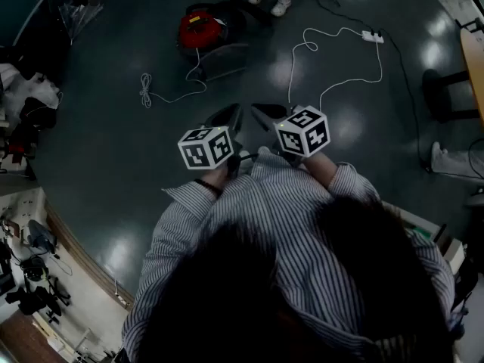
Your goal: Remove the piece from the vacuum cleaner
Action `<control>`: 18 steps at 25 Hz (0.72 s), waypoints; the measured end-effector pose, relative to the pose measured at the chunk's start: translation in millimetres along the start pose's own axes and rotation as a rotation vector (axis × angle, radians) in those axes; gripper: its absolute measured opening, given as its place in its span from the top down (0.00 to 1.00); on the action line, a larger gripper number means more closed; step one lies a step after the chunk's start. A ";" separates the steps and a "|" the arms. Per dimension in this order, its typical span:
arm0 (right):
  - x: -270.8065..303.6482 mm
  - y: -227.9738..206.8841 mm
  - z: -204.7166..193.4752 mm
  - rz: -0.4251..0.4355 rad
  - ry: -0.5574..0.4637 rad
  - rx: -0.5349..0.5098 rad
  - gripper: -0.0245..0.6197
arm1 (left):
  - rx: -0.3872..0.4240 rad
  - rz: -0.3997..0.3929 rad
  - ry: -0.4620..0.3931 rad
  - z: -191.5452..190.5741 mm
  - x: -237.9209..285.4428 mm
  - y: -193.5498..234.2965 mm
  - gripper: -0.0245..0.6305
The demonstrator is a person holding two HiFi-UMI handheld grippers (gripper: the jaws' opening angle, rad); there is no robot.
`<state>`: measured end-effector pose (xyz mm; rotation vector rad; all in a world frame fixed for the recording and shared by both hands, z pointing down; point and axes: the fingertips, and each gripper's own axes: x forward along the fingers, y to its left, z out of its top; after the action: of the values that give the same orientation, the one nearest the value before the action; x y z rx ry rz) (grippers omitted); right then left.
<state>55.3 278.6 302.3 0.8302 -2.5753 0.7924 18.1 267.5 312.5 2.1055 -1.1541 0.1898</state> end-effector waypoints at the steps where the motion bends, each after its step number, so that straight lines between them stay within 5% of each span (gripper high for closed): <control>1: 0.7 -0.5 0.4 0.001 -0.001 0.000 0.96 | -0.001 -0.001 0.000 0.5 0.6 0.6 0.95; 18: 2.9 -10.2 -0.4 -0.005 0.019 0.001 0.96 | -0.015 0.009 0.030 0.1 11.1 5.0 0.95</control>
<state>59.4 270.6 308.1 0.8248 -2.5551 0.7967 20.7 258.2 319.8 2.0780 -1.1440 0.2157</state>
